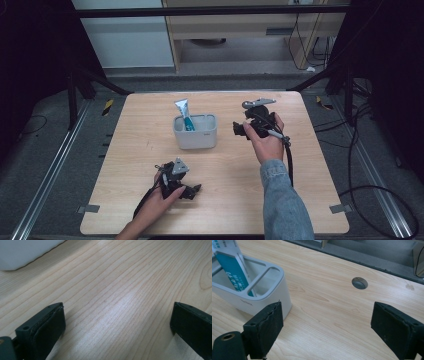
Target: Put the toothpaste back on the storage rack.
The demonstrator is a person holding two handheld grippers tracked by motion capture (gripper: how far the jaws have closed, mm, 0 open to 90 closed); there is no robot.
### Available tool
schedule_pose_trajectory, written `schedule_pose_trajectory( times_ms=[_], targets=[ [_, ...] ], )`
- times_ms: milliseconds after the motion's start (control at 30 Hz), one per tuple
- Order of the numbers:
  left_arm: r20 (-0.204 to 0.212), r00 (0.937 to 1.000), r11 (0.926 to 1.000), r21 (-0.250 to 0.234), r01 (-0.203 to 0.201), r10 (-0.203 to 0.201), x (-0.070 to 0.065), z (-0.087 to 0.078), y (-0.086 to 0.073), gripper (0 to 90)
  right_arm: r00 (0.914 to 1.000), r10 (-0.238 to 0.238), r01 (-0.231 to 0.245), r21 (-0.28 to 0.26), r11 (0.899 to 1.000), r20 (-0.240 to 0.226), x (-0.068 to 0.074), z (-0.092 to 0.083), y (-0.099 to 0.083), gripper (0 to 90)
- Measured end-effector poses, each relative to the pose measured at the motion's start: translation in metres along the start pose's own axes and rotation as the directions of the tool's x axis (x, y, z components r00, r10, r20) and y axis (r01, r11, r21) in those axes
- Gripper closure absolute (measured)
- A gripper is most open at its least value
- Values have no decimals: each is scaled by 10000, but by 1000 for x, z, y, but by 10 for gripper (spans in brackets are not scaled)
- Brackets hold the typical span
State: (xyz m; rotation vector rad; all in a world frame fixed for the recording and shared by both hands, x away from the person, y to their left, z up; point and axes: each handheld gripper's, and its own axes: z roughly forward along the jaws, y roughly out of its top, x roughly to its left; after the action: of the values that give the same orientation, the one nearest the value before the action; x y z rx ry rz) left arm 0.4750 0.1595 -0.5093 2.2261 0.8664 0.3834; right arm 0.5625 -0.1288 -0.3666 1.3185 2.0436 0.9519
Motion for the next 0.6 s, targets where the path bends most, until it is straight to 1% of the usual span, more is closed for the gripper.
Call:
schedule_pose_trajectory(
  times_ms=[233,300,433,533,600],
  targets=[
    [10,10000,10000,-2,10,-10,0,0,0,0,9999,142,-143,-48,9999,-64,-11,-2,-13,121],
    [1,10000,10000,-4,4,-4,0,0,0,0,9996,230,-232,-151,9996,-133,-14,-3,-17,126],
    [3,10000,10000,-3,2,-2,0,0,0,0,9995,136,-135,30,9999,-291,-19,-2,-30,141],
    [10,10000,10000,-2,-7,7,0,0,0,0,9996,111,-107,166,9998,-248,-24,-1,-41,140],
    [15,10000,10000,0,-1,1,0,0,0,0,9997,169,-167,111,9998,-189,-27,-1,-47,140]
  ],
)
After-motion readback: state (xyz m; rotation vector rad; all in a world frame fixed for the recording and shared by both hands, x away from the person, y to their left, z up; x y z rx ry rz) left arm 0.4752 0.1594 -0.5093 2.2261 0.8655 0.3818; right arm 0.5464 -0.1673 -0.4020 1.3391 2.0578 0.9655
